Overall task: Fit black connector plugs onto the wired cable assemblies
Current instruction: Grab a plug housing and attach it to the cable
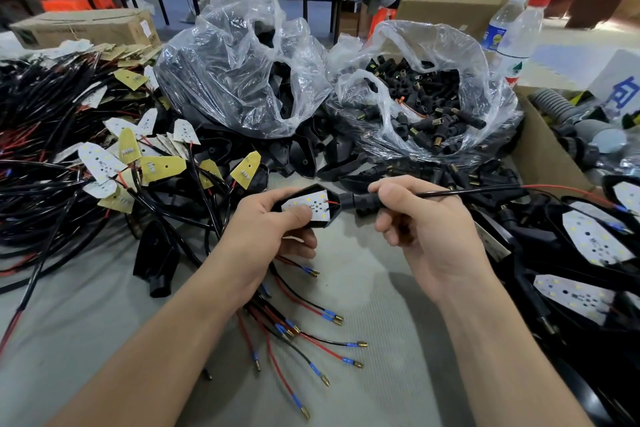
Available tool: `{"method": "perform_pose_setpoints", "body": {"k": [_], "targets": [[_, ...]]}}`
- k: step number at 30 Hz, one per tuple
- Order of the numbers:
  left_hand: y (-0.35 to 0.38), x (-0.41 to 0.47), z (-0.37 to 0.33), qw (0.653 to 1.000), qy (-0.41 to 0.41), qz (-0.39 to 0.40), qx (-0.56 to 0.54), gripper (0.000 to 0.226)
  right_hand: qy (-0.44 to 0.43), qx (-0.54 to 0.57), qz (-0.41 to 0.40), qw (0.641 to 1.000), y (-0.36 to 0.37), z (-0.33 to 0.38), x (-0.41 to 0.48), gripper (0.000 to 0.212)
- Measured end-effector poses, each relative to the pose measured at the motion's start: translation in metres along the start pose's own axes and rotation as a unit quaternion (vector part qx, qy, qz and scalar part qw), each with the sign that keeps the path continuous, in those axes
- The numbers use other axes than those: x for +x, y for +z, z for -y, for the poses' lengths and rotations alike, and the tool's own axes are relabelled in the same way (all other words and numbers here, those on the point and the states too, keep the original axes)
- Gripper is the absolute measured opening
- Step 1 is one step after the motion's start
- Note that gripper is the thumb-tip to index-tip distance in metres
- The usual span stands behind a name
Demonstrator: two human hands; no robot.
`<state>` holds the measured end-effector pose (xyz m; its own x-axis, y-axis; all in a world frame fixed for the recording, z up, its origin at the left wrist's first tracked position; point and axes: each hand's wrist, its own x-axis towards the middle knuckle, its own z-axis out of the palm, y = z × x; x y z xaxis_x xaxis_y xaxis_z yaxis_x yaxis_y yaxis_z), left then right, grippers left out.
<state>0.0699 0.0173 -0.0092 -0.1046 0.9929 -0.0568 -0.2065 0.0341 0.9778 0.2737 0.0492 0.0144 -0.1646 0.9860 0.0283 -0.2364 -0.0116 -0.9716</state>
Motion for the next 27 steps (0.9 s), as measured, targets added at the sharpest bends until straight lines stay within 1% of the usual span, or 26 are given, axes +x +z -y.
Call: {"method": "perform_pose_setpoints", "body": {"k": [3,7,10,13,16,19,22,27], "targets": [[-0.001,0.000,0.002,1.000,-0.007,0.003,0.022,0.020,-0.024,-0.002,0.003,1.000,-0.001,-0.002,0.001,0.006],[-0.001,-0.002,0.001,0.997,0.002,0.046,0.068,0.020,-0.023,0.003,-0.033,0.999,0.000,-0.004,0.003,0.016],[-0.003,-0.003,0.001,0.995,-0.002,0.074,0.071,0.021,-0.038,-0.017,-0.042,0.998,0.001,-0.005,0.004,0.017],[-0.005,-0.002,0.000,0.994,-0.012,0.090,0.064,0.013,-0.048,-0.011,-0.027,0.998,0.006,-0.005,0.005,0.022],[-0.004,-0.001,-0.001,0.993,-0.013,0.097,0.064,0.015,-0.029,0.009,-0.018,0.999,0.007,-0.006,0.006,0.027],[-0.004,-0.001,0.001,0.994,-0.014,0.079,0.075,0.018,-0.045,-0.019,0.000,0.999,0.005,-0.007,0.006,0.018],[-0.007,-0.002,0.001,0.995,-0.031,0.076,0.051,0.020,-0.055,-0.040,0.023,0.997,0.003,-0.006,0.006,0.023],[-0.001,-0.006,0.000,0.994,-0.029,0.089,0.048,0.022,-0.040,-0.059,0.035,0.997,0.012,-0.012,0.003,0.018]]}}
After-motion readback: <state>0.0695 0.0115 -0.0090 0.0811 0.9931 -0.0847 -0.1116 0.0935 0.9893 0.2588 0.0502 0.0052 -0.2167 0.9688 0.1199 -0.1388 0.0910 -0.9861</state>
